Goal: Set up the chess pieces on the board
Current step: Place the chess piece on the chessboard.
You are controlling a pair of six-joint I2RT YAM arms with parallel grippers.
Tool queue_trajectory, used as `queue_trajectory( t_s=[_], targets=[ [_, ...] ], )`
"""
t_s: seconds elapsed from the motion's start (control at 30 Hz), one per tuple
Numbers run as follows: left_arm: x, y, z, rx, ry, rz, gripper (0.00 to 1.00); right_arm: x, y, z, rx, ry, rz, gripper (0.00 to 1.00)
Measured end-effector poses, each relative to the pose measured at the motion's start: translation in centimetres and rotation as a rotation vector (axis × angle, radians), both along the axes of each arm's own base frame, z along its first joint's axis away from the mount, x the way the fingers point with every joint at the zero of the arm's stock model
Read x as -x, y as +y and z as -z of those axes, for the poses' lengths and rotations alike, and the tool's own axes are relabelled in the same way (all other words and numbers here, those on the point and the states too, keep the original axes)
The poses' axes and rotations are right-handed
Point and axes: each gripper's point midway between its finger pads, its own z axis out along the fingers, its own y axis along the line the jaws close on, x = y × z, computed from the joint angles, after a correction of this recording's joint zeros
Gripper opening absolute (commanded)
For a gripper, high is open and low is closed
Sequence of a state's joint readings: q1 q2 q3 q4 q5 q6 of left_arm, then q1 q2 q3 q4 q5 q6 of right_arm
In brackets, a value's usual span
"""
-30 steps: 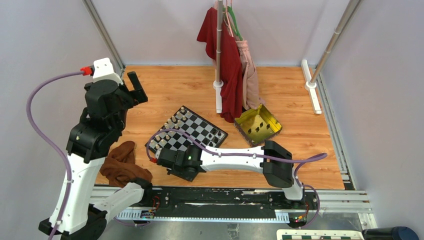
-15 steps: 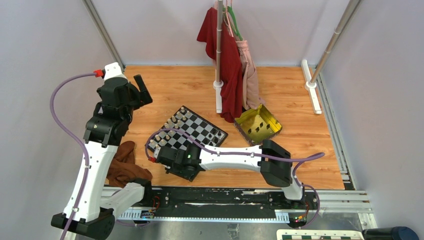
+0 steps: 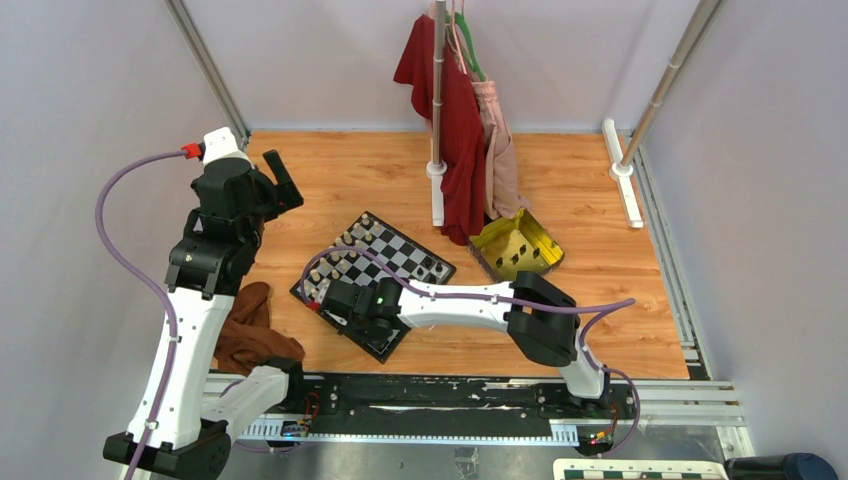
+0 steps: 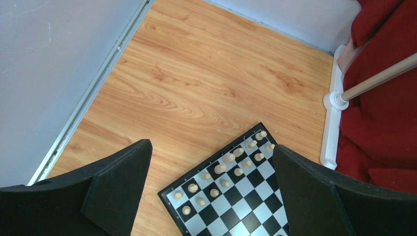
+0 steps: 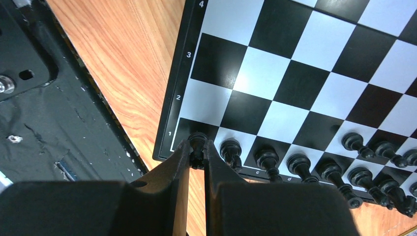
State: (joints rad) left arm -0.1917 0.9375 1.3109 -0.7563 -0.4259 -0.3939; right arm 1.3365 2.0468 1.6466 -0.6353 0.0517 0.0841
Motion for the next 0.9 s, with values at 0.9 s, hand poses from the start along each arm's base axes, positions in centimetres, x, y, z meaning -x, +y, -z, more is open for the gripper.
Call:
queue_trajectory(
  t_s=[0.9],
  targets=[
    [0.0,0.0,0.0,0.007,0.000,0.003,1.00,0.1,0.0,1.3,-0.010,0.023,-0.002,0.22]
  ],
)
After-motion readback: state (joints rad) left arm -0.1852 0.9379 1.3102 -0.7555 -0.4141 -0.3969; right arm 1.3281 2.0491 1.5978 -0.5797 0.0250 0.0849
